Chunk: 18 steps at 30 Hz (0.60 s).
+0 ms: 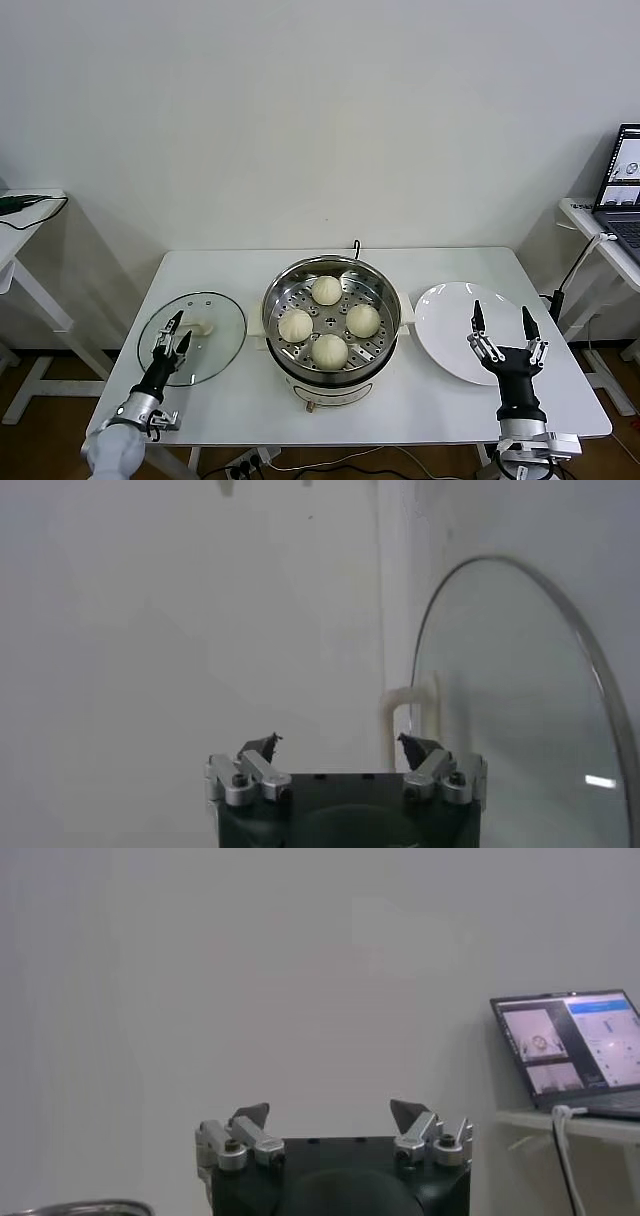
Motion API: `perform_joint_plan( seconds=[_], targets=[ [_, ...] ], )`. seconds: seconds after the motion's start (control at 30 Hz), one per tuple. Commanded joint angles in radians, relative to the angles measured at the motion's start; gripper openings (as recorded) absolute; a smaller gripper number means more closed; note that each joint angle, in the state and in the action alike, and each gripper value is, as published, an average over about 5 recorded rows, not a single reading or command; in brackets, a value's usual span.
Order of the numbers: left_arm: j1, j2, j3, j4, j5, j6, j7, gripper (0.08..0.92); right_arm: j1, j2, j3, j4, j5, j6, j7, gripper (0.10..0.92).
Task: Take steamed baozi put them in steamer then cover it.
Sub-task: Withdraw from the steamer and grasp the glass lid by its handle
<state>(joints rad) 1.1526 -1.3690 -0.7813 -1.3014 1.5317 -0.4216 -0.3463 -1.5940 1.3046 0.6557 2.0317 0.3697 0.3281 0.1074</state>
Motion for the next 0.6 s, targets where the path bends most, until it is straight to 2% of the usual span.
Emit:
perform_joint_plan(
  seconds=[0.03, 0.6],
  targets=[
    [-0.095, -0.005, 0.004, 0.098, 0.053, 0.015, -0.009, 0.823, 0.0, 0.004, 0.0, -0.007, -0.005, 0.006, -0.001, 0.823],
    [-0.164, -0.022, 0.008, 0.149, 0.063, 0.042, -0.019, 0.808, 0.012, 0.007, -0.007, -0.048, -0.026, 0.018, -0.012, 0.823]
  ],
)
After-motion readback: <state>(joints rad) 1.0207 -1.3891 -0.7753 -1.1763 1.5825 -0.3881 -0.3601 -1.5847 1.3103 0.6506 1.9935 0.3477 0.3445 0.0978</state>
